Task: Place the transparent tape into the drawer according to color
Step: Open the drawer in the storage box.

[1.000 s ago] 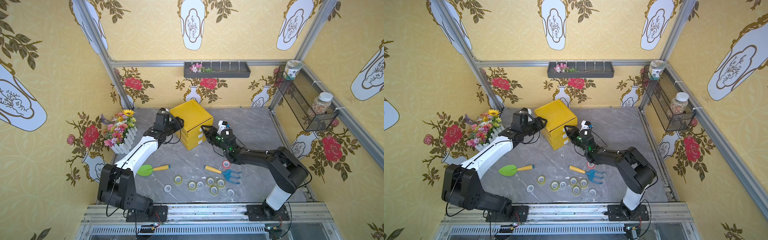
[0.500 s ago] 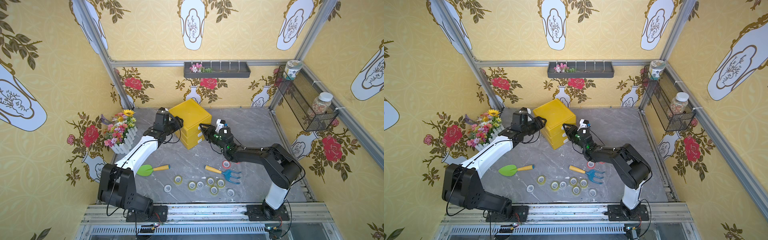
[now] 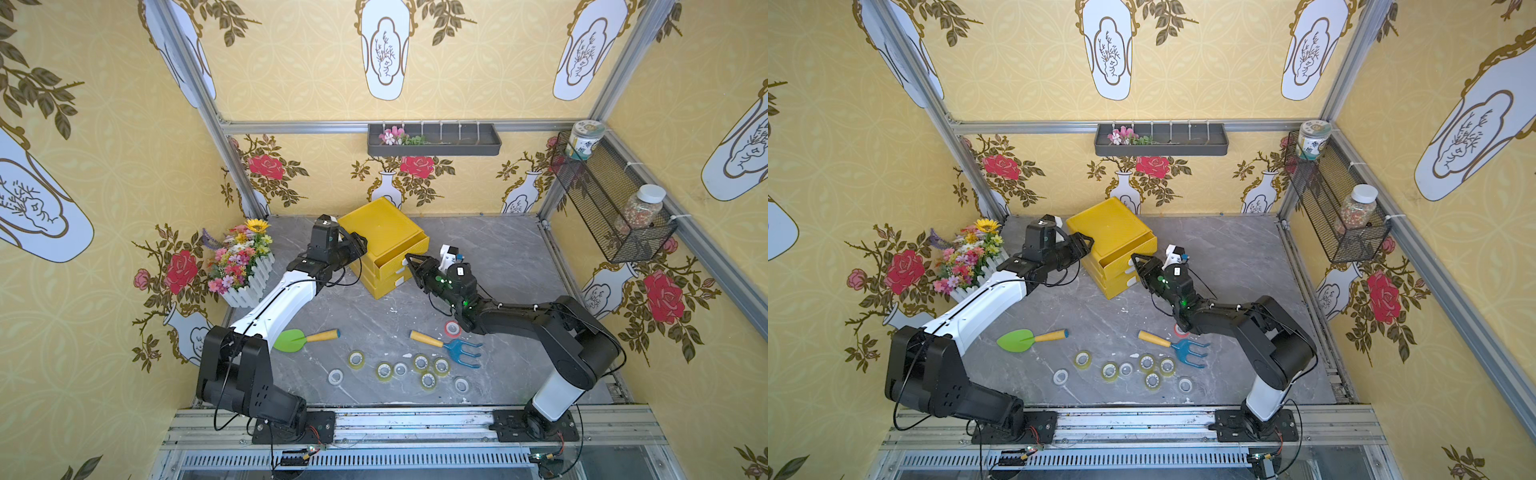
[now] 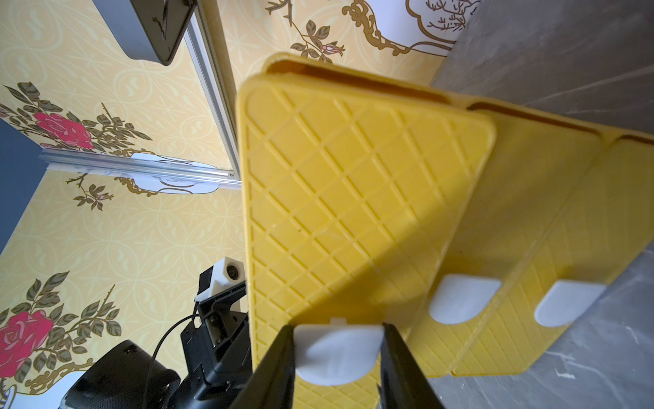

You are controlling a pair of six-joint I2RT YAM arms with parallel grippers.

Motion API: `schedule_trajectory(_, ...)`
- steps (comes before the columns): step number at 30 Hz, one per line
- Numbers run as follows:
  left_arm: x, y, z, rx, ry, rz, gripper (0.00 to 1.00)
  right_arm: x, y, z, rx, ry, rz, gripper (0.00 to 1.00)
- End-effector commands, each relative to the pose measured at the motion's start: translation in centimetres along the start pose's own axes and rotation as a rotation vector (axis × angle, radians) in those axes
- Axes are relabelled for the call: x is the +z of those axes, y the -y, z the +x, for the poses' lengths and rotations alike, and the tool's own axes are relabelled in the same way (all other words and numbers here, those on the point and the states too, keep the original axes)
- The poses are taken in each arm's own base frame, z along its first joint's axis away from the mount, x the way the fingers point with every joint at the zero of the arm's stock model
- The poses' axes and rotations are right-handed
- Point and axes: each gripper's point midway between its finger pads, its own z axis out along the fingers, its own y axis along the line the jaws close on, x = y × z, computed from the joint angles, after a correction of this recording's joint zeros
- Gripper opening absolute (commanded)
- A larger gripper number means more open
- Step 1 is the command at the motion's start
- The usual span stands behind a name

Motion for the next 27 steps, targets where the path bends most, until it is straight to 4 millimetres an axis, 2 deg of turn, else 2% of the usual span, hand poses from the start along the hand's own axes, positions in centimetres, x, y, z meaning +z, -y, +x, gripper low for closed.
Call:
schedule_trajectory(1, 0.2, -2.4, 2.3, 0.003, -0.089, -0.093, 0.67, -1.4, 1.0, 0.4, -0.007, -0.006, 0.044, 0.30)
schedule_trajectory(8, 0.3, -2.3, 2.3, 0.003, -0.092, -0.091, 0.67, -4.5, 1.2, 0.4, -0.019, 0.004, 0.083, 0.30)
schedule_trajectory(22, 0.3, -2.3, 2.3, 0.003, -0.092, -0.091, 0.68, -6.7, 1.6, 0.5, -0.021, 0.016, 0.125, 0.32)
schedule_trajectory(24, 0.3, -2.3, 2.3, 0.002, -0.090, -0.090, 0.68, -6.8, 1.7, 0.4, -0.021, 0.018, 0.130, 0.39)
schedule_trajectory(26, 0.3, -2.3, 2.3, 0.002, -0.093, -0.086, 0.70, -6.9, 1.6, 0.5, -0.022, 0.013, 0.130, 0.65)
schedule_trajectory(27, 0.2, -2.2, 2.3, 0.004, -0.092, -0.085, 0.71, -6.9, 1.5, 0.6, -0.023, 0.009, 0.131, 0.73)
